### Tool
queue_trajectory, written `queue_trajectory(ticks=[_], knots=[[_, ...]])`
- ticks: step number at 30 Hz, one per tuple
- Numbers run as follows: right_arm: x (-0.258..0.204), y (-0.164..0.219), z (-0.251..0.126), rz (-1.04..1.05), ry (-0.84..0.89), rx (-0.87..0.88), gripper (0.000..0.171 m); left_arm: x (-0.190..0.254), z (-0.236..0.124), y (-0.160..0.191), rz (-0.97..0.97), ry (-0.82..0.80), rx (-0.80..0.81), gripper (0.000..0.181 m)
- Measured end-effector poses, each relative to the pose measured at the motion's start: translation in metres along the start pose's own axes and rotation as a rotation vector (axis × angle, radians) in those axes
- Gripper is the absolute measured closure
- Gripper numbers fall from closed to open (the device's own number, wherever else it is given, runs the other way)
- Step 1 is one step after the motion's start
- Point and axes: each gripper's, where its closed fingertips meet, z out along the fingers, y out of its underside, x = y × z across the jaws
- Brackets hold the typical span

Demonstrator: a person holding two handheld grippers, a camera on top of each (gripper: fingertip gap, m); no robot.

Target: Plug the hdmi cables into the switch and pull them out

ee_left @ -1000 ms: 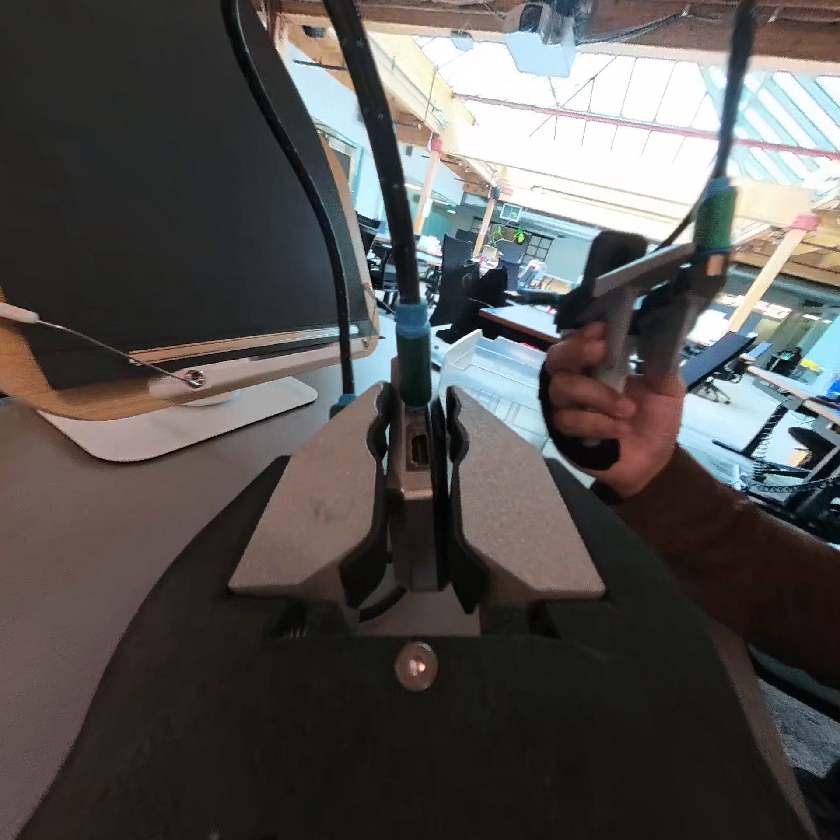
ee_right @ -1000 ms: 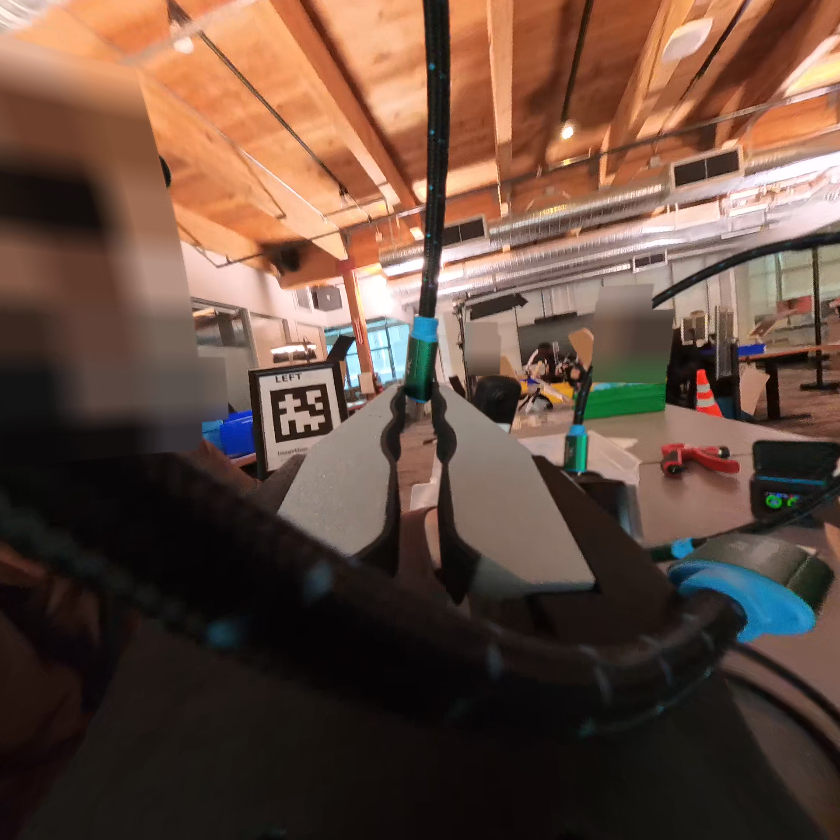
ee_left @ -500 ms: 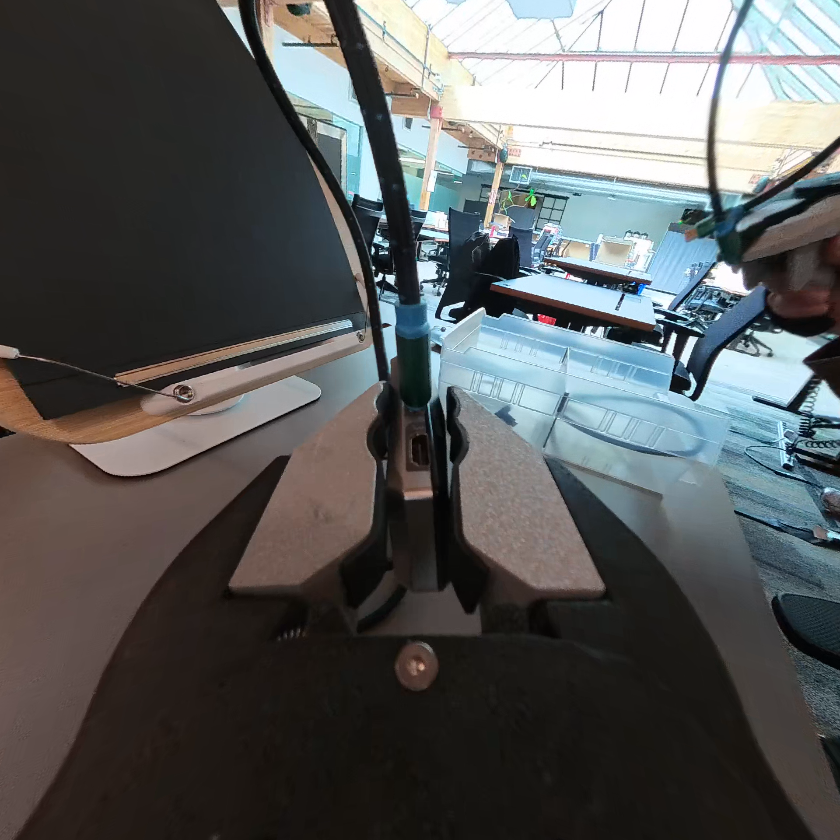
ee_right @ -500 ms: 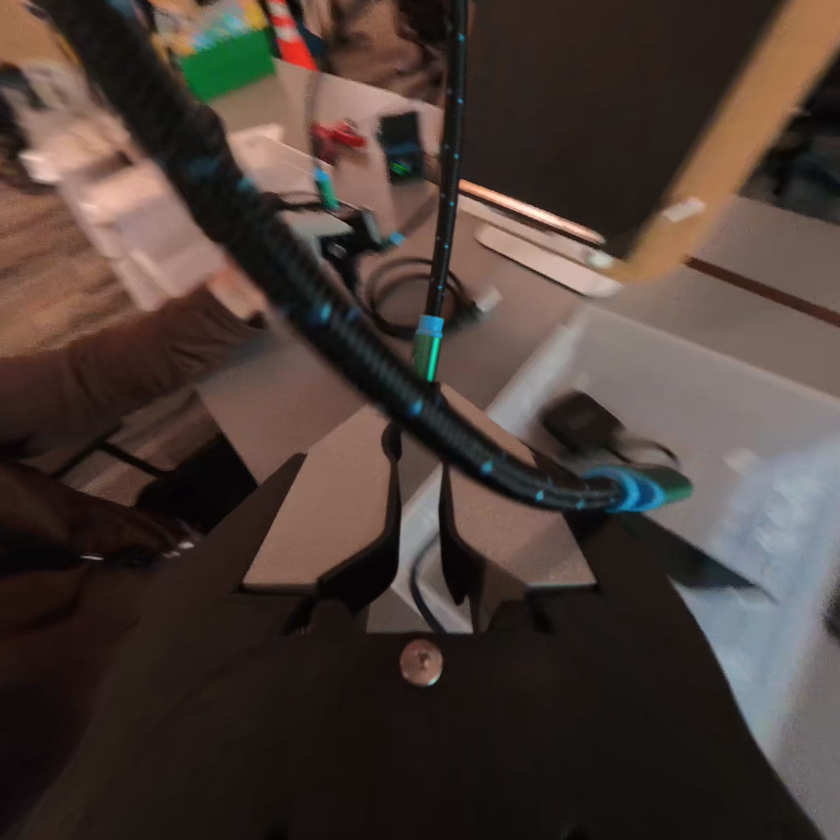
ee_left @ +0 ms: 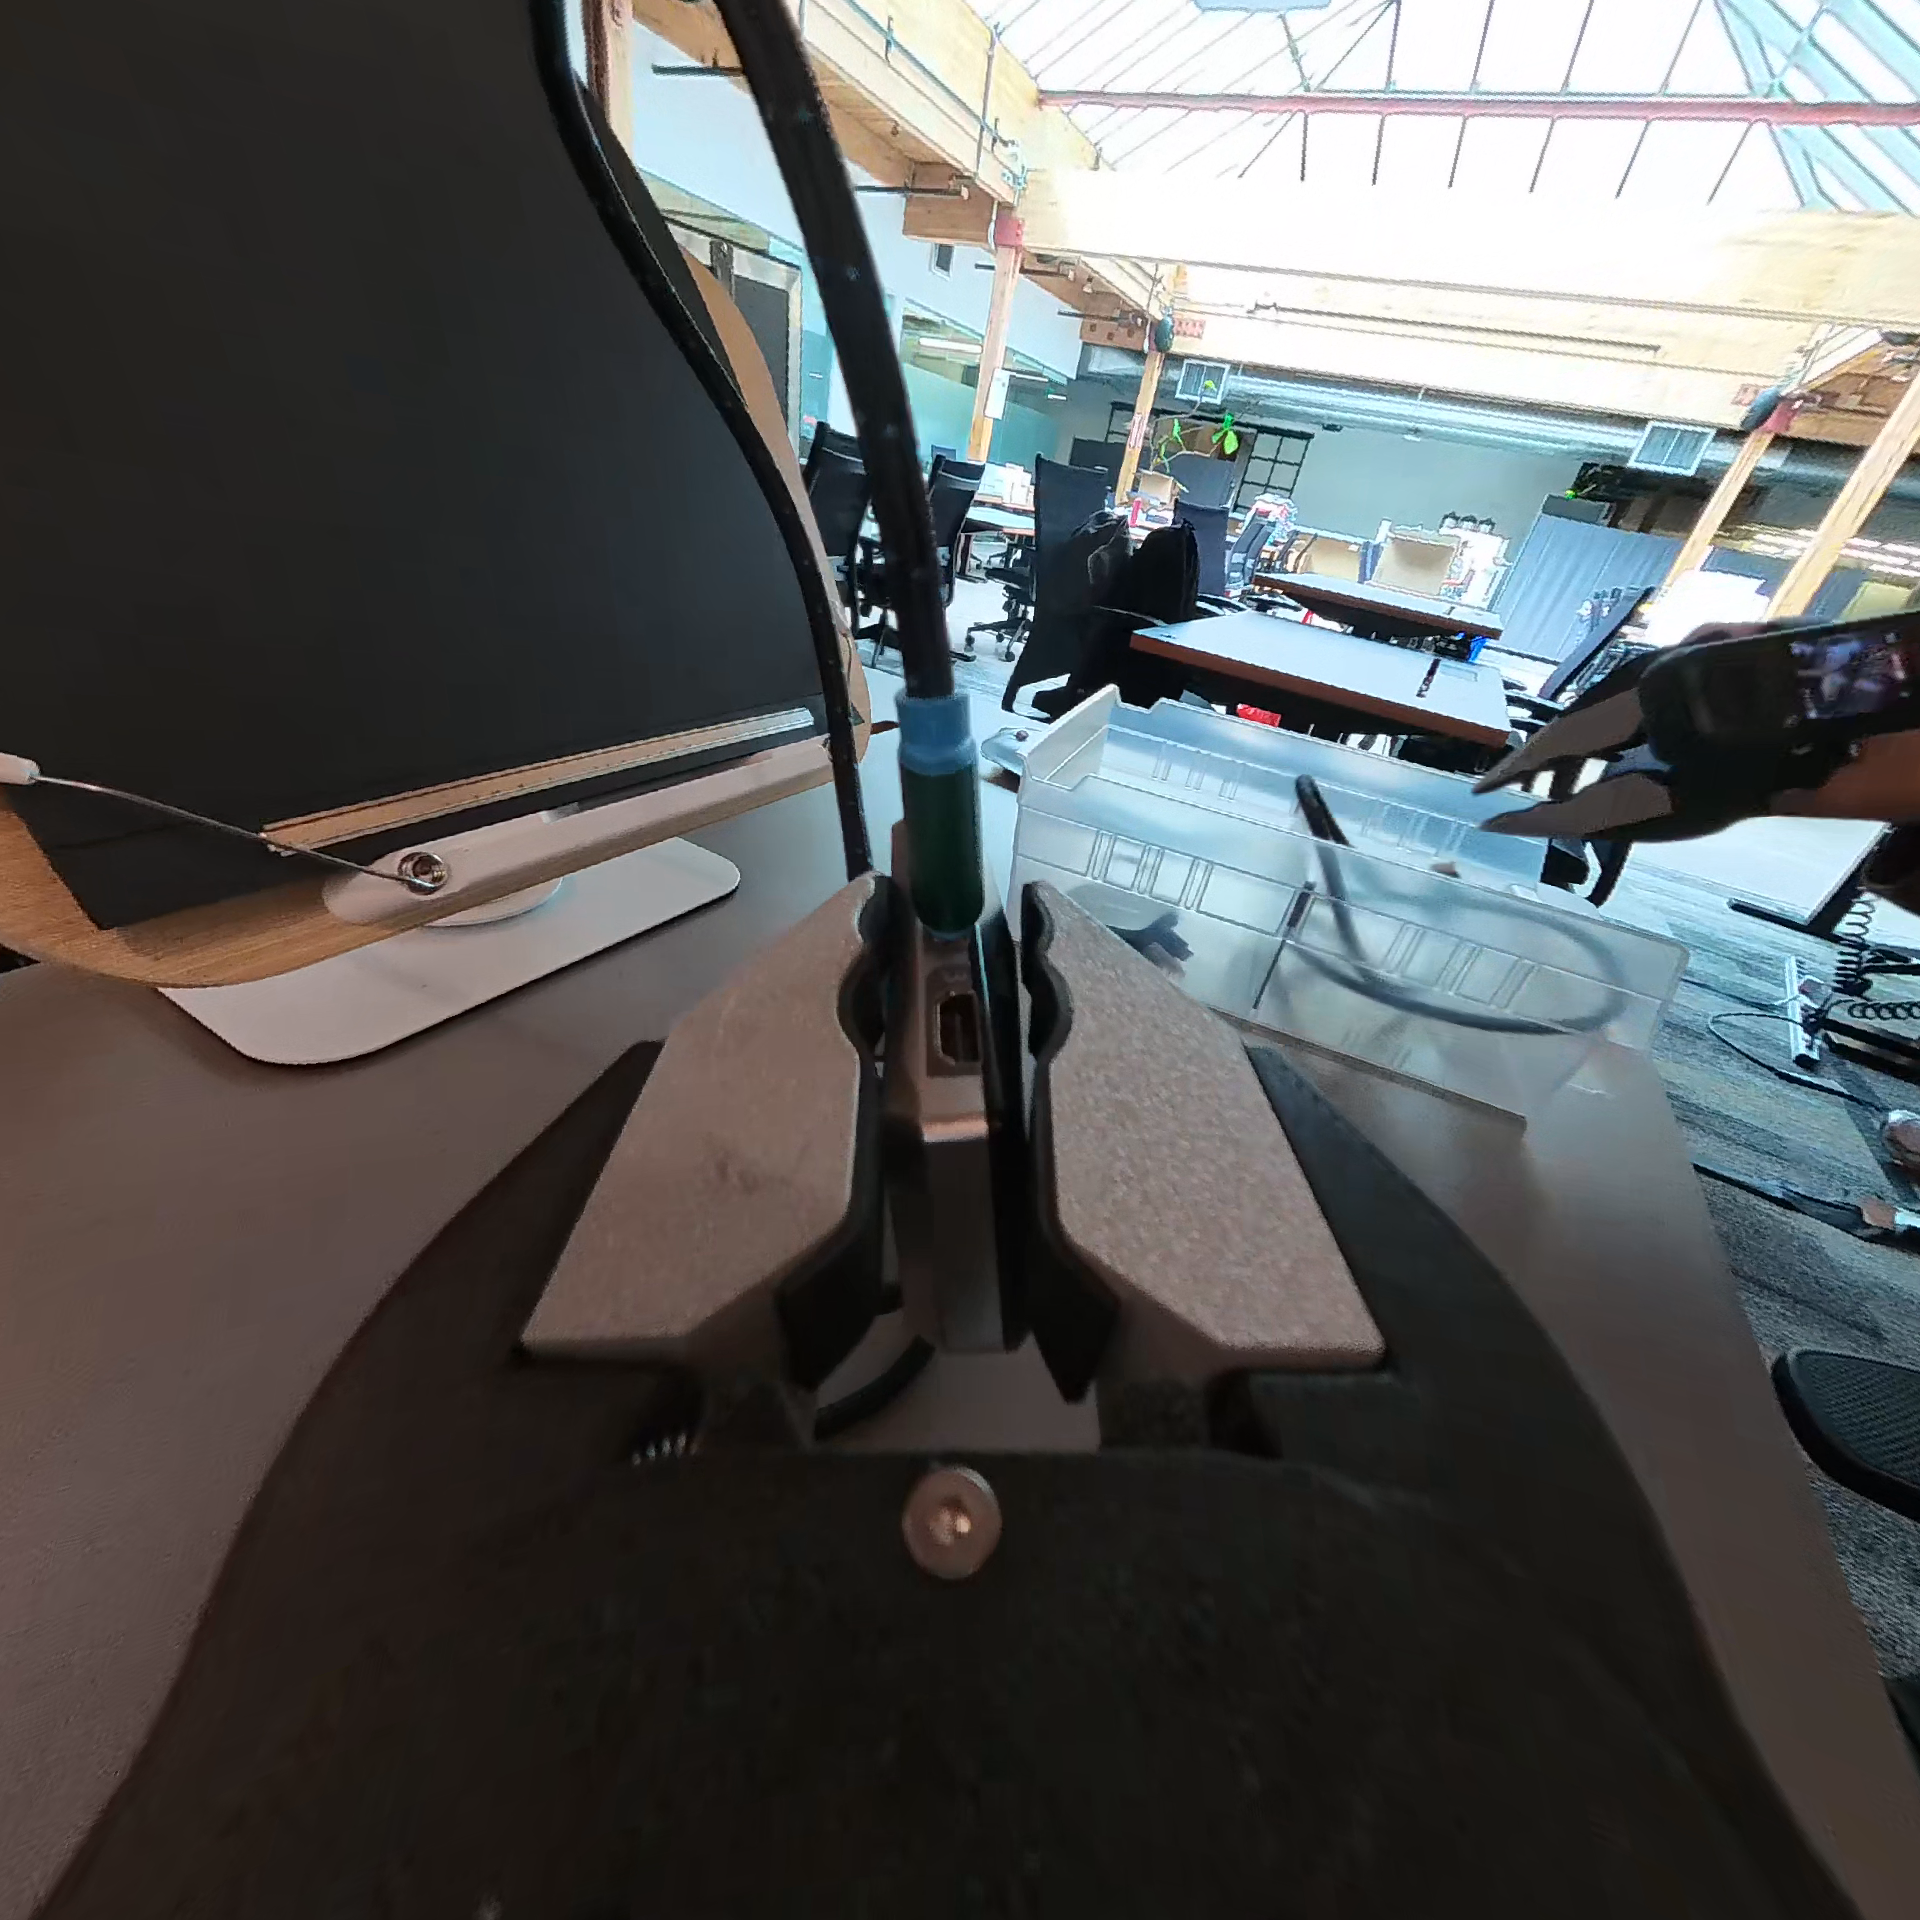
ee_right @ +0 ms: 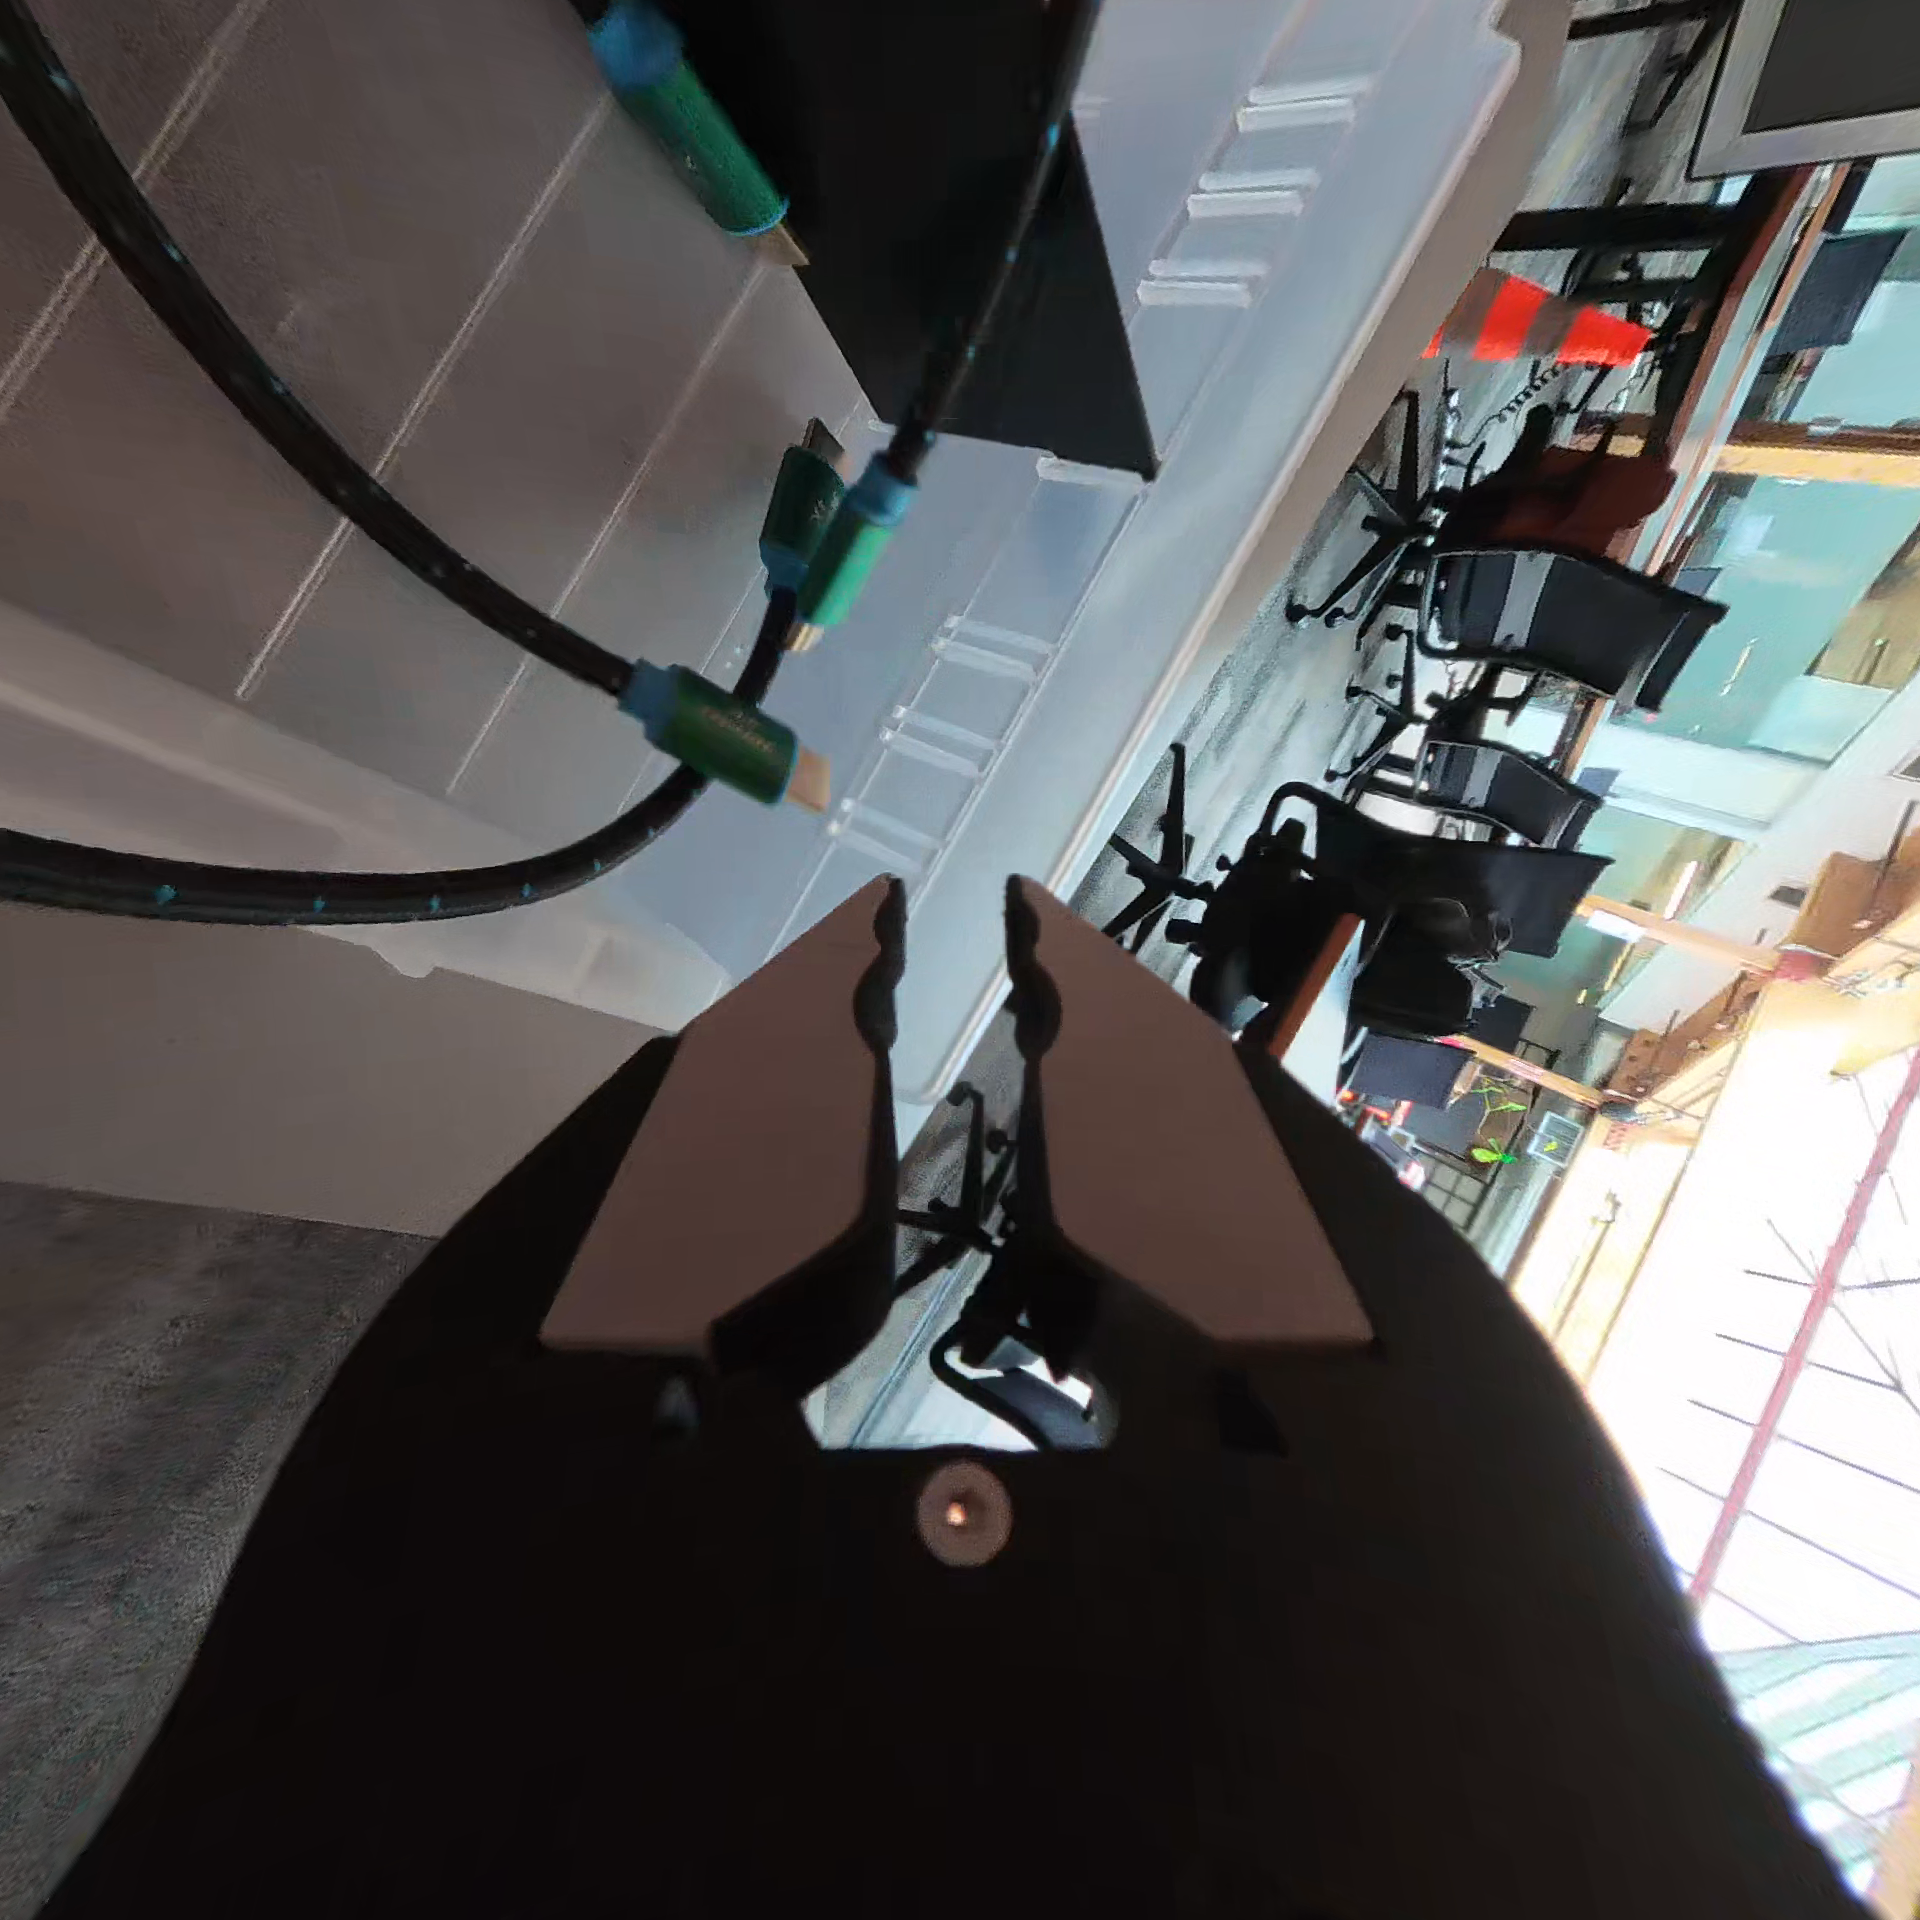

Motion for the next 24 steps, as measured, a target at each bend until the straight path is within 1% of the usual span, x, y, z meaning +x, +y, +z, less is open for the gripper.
queue_trajectory(ticks=[2,4,6,8,10,13,14,17,19,20,24], knots=[[0.012,0.003,-0.006,0.016,0.030,-0.020,0.148,0.001,0.001,0.001,0.000,0.007,-0.005,0.160],[0.029,0.009,-0.016,0.089,0.050,-0.016,0.148,0.003,0.001,0.001,0.006,0.012,-0.010,0.160],[0.044,0.007,-0.031,0.221,0.039,0.036,0.148,0.007,0.002,0.001,0.016,0.027,-0.011,0.160],[0.047,-0.015,-0.053,0.369,-0.043,0.150,0.147,0.016,0.003,0.001,0.028,0.074,-0.011,0.160],[0.029,-0.069,-0.089,0.467,-0.241,0.388,0.141,0.029,0.004,0.001,0.054,0.143,-0.015,0.160],[-0.013,-0.163,-0.161,0.449,-0.585,0.773,0.141,0.053,0.005,0.005,0.093,0.264,-0.032,0.160],[-0.024,-0.189,-0.181,0.424,-0.664,0.863,0.144,0.060,0.004,0.007,0.106,0.298,-0.041,0.160],[-0.045,-0.254,-0.223,0.369,-0.806,1.072,0.152,0.073,0.004,0.011,0.110,0.359,-0.068,0.160],[-0.050,-0.291,-0.236,0.343,-0.848,1.170,0.153,0.078,0.004,0.012,0.083,0.387,-0.076,0.160],[-0.052,-0.307,-0.237,0.332,-0.844,1.196,0.150,0.078,0.004,0.012,0.068,0.397,-0.080,0.160],[-0.058,-0.355,-0.224,0.275,-0.816,1.215,0.147,0.077,0.003,0.013,0.020,0.413,-0.097,0.160]])
